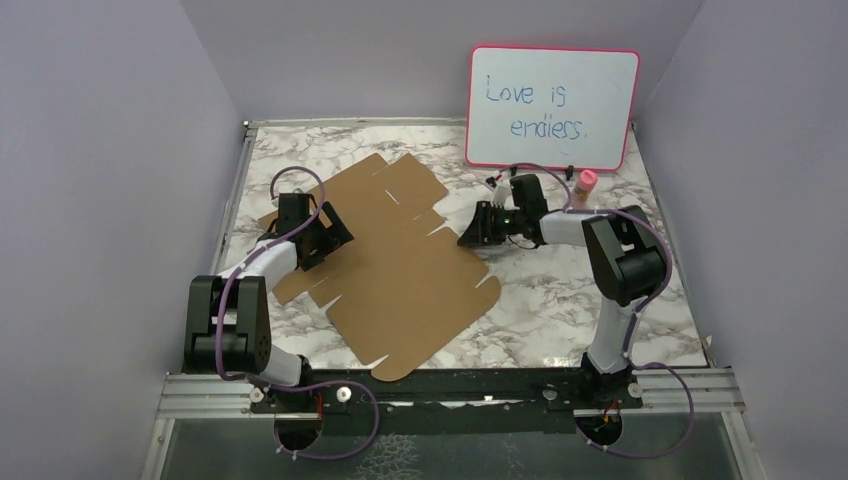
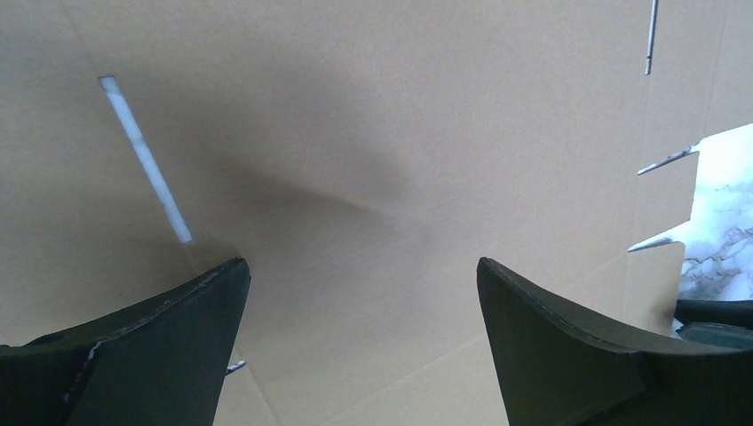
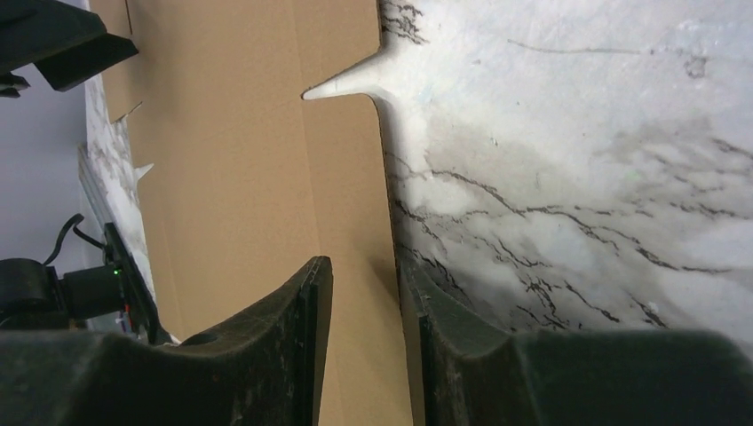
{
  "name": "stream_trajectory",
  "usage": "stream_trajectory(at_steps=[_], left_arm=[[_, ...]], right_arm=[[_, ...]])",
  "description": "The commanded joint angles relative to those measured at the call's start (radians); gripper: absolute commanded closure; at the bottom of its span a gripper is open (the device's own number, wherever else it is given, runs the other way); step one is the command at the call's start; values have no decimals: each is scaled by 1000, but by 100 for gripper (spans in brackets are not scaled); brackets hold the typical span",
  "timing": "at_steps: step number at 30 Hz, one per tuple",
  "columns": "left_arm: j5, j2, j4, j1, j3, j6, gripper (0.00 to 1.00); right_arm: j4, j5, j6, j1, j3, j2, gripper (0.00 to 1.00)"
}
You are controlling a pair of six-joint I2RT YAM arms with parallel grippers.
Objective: Fold the paper box
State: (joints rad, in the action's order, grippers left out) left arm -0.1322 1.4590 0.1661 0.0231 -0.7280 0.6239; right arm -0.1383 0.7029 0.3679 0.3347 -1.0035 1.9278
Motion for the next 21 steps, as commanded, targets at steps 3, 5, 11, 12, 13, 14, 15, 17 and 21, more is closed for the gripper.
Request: stream_trajectory(at_steps=[3,5,11,12,13,14,15,17,21], left_arm=[[-66,26,-54,-3,11,15,1],[-80,37,-65,-3,12,19,1],[-118,83,-106,28,6,30,1],[-120,93,-109,35,2,32,1],[-121,100,-114,43,-2,34,1],[-122,110,-120,52,-6,36,1],[-124,115,-125,60,-12,38,1],[-128,132,-135,79,-23,40,1],[-131,171,-144,132,-59,42,1]], right_arm=[[-36,52,36,6,50,-26,70],[-41,53,40,6,69,-52,75],[-40,61,54,7,148,-149,78],[-42,58,58,7,167,-168,78],[-44,57,63,6,187,-188,78],[-43,53,65,6,210,-211,78],[-41,49,68,6,231,-232,78],[-33,36,74,6,278,-279,78],[-11,10,84,6,375,-387,78]])
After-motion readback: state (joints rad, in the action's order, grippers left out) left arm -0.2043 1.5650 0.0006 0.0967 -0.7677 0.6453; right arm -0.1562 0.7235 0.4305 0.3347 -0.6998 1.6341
